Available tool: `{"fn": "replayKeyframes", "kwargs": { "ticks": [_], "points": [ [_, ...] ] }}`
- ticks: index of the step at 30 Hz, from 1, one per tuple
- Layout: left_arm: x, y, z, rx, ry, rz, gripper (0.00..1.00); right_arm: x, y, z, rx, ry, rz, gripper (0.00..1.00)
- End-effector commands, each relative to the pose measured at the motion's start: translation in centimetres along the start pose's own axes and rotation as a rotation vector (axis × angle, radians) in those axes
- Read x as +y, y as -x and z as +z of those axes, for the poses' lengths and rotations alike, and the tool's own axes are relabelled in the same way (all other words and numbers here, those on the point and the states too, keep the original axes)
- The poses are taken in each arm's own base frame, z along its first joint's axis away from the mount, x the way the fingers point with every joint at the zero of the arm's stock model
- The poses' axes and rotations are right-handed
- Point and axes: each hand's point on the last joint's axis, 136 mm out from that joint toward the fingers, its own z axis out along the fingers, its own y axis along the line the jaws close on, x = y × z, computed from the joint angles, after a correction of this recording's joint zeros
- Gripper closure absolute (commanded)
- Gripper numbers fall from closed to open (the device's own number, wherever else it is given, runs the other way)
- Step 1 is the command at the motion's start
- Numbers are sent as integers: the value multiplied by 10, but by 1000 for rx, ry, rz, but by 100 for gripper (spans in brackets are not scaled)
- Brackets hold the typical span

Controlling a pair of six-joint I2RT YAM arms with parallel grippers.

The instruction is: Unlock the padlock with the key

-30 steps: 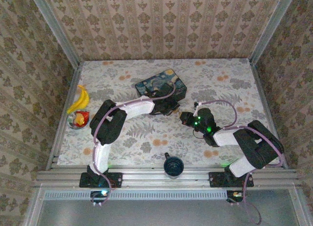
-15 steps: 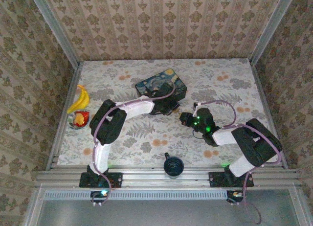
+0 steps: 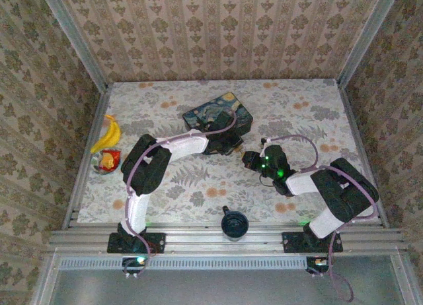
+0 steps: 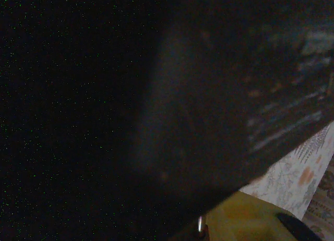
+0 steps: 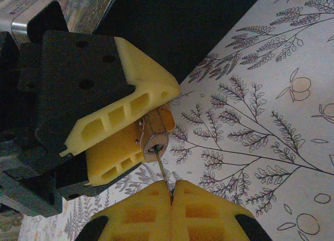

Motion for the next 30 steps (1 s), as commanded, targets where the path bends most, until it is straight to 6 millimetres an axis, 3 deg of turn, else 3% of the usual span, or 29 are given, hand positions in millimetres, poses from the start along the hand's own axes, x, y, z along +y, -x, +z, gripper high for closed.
{"fn": "replayKeyframes", "kwargs": {
  "ticks": [1, 30],
  "points": [
    [-1, -17, -1, 87, -22, -64, 100, 4, 9, 6, -34, 2, 18, 100],
    [3, -20, 2, 103, -16, -72, 100, 7, 28, -4, -103, 8, 36, 100]
  ]
}}
